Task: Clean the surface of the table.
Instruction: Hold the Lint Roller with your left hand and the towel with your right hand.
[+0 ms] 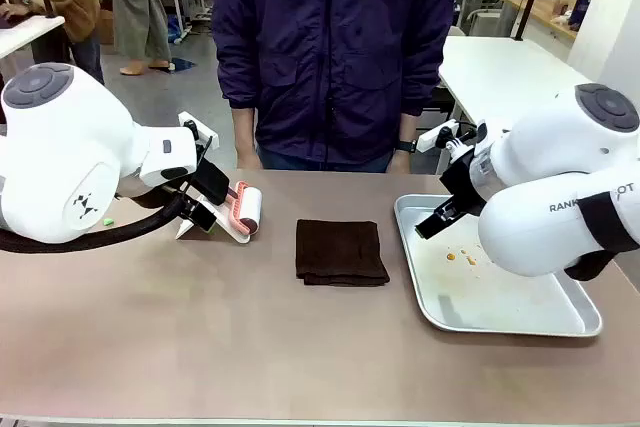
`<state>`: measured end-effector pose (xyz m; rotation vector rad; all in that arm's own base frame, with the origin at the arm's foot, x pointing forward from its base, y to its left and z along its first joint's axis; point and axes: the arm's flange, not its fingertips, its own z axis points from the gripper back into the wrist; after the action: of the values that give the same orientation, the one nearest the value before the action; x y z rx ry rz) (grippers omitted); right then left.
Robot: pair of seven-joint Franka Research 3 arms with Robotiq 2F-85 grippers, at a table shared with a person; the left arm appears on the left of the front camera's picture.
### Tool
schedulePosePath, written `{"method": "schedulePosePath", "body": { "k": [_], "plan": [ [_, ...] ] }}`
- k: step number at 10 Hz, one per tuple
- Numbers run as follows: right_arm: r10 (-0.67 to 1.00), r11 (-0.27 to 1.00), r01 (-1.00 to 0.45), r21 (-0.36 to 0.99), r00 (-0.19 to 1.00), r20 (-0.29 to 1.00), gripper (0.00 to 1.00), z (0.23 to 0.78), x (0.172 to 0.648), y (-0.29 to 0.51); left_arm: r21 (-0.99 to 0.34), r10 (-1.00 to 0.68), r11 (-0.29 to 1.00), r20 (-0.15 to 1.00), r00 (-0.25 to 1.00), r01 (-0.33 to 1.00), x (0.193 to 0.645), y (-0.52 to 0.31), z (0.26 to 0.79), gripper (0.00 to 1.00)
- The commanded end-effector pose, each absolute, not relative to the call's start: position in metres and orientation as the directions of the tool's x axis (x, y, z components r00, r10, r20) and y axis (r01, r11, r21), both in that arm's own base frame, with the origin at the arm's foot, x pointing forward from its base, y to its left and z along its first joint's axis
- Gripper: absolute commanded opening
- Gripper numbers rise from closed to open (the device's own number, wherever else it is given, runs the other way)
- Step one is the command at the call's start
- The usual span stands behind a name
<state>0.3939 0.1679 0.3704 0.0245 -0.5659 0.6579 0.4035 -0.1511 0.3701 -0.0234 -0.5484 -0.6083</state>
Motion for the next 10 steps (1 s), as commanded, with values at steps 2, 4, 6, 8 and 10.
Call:
{"method": "schedulePosePath", "body": {
  "k": [2, 4, 6, 8, 10],
  "plan": [
    [0.572, 0.797, -0.585, -0.153, 0.646, 0.505, 1.00, 0.3705, 0.3939, 0.1679, 0.137, -0.537, 0.825, 0.496, 0.683, 0.549, 0.4035, -0.1512, 0.3701, 1.00],
    [0.572, 0.797, -0.585, -0.153, 0.646, 0.505, 1.00, 0.3705, 0.3939, 0.1679, 0.137, -0.537, 0.825, 0.496, 0.683, 0.549, 0.4035, -0.1512, 0.3701, 1.00],
    [0.572, 0.797, -0.585, -0.153, 0.646, 0.505, 1.00, 0.3705, 0.3939, 0.1679, 0.137, -0.537, 0.825, 0.496, 0.683, 0.549, 0.4035, -0.1512, 0.3701, 1.00],
    [0.572, 0.797, -0.585, -0.153, 0.646, 0.505, 1.00, 0.3705, 0.3939, 0.1679, 0.137, -0.537, 0.825, 0.496, 0.683, 0.549, 0.4035, -0.1512, 0.3701, 1.00],
    [0.572, 0.797, -0.585, -0.153, 0.646, 0.505, 1.00, 0.3705, 0.3939, 0.1679, 0.137, -0.537, 0.825, 0.496, 0.683, 0.549, 0.4035, -0.1512, 0.3701, 1.00]
  ]
}}
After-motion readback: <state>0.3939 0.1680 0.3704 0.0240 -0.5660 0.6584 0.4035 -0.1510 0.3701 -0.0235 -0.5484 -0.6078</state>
